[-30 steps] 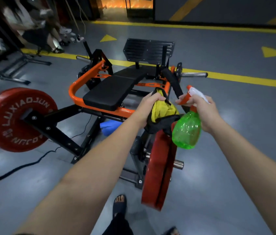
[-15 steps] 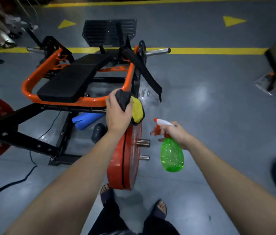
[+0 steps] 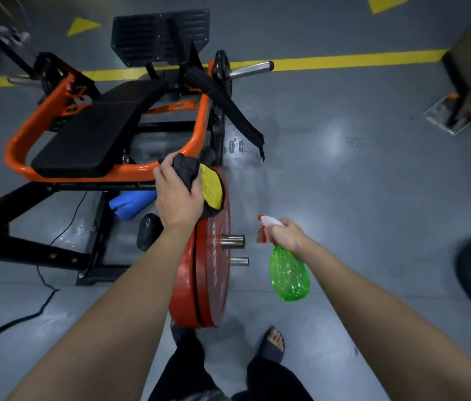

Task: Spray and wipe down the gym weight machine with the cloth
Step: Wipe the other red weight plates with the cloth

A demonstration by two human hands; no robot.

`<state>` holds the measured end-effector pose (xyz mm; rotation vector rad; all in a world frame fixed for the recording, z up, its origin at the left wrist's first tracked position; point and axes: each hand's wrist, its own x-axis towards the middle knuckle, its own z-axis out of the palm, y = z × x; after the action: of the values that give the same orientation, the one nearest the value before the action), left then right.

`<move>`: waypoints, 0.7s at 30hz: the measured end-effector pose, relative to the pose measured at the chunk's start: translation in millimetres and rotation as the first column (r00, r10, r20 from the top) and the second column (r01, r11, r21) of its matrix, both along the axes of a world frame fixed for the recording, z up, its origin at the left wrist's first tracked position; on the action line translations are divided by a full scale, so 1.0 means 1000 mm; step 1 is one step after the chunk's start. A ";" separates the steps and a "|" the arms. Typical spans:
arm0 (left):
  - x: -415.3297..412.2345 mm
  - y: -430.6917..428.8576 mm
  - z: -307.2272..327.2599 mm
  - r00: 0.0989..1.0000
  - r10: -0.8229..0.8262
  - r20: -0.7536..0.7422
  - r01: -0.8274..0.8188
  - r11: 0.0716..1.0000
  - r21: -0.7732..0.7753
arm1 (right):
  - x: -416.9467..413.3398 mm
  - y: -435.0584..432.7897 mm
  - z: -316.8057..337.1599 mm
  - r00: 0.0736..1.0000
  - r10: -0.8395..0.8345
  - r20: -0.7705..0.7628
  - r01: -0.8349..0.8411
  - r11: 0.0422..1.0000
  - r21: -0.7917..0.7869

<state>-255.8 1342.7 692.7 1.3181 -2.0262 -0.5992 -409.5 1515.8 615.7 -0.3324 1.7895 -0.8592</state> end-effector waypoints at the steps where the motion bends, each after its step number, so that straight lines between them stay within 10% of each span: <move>1: -0.001 -0.001 0.000 1.000 0.000 0.008 0.000 1.000 -0.002 | 0.002 -0.001 -0.008 1.000 -0.005 -0.025 0.006 1.000 0.030; 11: -0.008 -0.013 0.000 1.000 0.004 0.008 -0.004 0.996 0.084 | -0.002 -0.019 -0.011 0.977 -0.124 -0.171 0.131 0.991 0.028; 16: 0.000 -0.051 0.020 0.945 0.026 -0.326 0.135 0.876 0.462 | -0.011 -0.081 0.078 0.890 -0.190 -0.416 0.112 0.973 -0.204; 21: 0.036 -0.109 0.031 0.845 0.188 -0.500 0.112 0.852 0.511 | 0.006 -0.175 0.157 0.793 -0.205 -0.574 -0.038 0.923 -0.382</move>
<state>-220.2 1233.6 724.1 1.2825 -1.4049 -1.4106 -403.5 1341.0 772.2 -0.8663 2.2331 -1.2684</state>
